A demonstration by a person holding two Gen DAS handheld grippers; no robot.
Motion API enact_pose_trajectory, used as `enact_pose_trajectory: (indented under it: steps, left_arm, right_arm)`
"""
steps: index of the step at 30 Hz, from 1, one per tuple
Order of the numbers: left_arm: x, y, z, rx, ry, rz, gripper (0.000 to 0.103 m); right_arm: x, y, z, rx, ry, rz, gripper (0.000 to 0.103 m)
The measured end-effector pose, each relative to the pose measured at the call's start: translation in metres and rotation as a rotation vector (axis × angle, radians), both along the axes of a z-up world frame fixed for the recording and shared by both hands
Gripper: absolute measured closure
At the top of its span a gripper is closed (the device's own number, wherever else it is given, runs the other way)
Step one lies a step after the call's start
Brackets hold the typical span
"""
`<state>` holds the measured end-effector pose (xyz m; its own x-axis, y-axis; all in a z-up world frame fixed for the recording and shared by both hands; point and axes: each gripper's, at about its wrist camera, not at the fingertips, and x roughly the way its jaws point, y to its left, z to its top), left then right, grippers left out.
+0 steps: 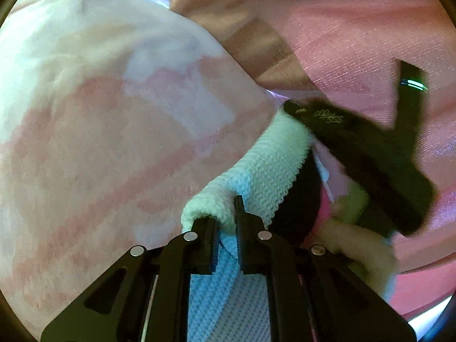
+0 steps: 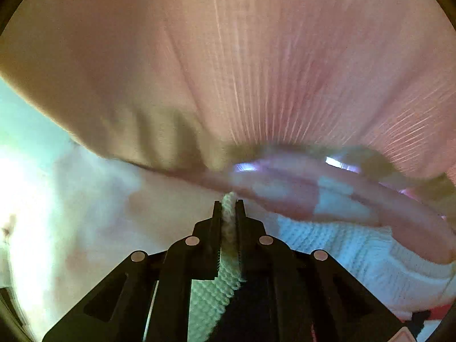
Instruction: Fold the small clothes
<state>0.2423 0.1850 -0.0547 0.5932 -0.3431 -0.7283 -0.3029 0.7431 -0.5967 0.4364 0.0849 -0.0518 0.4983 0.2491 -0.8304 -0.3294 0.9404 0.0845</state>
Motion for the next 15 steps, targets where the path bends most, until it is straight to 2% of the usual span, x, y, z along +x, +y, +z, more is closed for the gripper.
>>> enact_pose_trajectory:
  steps: [2,4,5,6,7,9,13,15]
  left_arm:
    - [0.002,-0.007,0.002,0.039,-0.007,-0.007,0.094]
    - [0.001,-0.014,0.004,0.072,-0.011,-0.012,0.094]
    - [0.001,-0.016,0.004,0.075,-0.01,-0.011,0.094]
    - [0.0,-0.016,0.004,0.07,-0.008,-0.009,0.093]
    - [0.0,-0.015,0.004,0.065,-0.007,-0.008,0.093]
    - [-0.001,-0.015,0.004,0.056,-0.005,-0.009,0.093]
    - [0.0,-0.012,0.004,0.034,0.003,-0.007,0.093]
    - [0.001,-0.01,0.004,0.031,0.003,-0.005,0.093]
  right_arm:
    - [0.001,-0.005,-0.004,0.023,-0.002,-0.006,0.095]
    - [-0.011,-0.022,0.015,0.099,0.014,-0.039,0.091]
    - [-0.029,-0.04,0.034,0.135,-0.016,-0.048,0.09]
    - [-0.046,-0.057,0.049,0.144,-0.042,-0.051,0.084]
    - [-0.06,-0.072,0.059,0.138,-0.056,-0.056,0.071]
    - [-0.101,-0.129,0.077,0.112,-0.086,-0.095,0.053]
    - [-0.176,-0.26,0.072,-0.037,-0.069,-0.286,0.052]
    - [-0.2,-0.324,0.053,-0.016,0.011,-0.405,0.051]
